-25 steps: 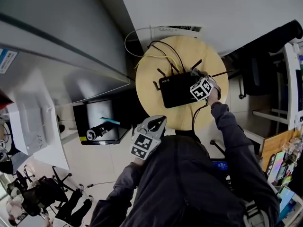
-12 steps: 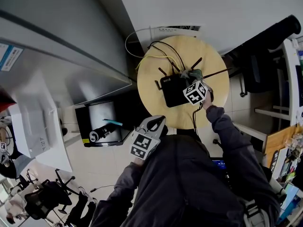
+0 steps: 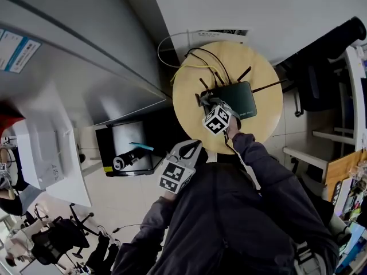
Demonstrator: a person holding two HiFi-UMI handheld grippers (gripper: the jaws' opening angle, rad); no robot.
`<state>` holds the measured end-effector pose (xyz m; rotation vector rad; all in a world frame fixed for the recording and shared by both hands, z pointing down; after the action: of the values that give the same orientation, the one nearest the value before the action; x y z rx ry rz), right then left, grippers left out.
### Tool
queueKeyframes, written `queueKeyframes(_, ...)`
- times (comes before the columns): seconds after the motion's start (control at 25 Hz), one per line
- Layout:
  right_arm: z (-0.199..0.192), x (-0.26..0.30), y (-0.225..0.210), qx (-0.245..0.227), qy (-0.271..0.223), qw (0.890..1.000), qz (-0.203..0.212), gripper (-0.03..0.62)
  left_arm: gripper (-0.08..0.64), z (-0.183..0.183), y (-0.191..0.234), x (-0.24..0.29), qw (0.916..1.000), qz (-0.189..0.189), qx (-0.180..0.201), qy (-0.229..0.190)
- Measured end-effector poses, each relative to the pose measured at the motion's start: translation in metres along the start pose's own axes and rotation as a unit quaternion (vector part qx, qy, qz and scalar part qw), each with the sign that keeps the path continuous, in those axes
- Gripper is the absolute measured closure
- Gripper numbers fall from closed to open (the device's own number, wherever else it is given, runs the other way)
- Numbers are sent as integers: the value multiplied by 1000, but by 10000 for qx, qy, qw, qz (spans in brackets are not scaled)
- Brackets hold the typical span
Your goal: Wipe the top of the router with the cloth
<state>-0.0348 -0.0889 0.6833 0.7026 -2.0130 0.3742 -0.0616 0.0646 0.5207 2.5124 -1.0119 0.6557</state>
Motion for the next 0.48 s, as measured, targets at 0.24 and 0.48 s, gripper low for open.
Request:
queueKeyframes(0.24,-13,-1,-21,112,91,9998,-134,565,560,-6,0,1,10000,-29,20,-44)
queueKeyframes(0.48,-41,-19,-76,457,151,9977,-483,565,560,-4,-3,4,9998,-169,95,-11)
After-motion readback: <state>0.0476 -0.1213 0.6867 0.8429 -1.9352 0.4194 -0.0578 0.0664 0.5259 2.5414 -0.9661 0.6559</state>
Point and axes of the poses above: the fingertips, and each gripper's own axes: x forward along the fingers, y to its left, z out of its top, the point moved 2 cm from there along -x, backward along the fingers, and after that the axes turned 12 degrees about x, right-handed, at the moved point
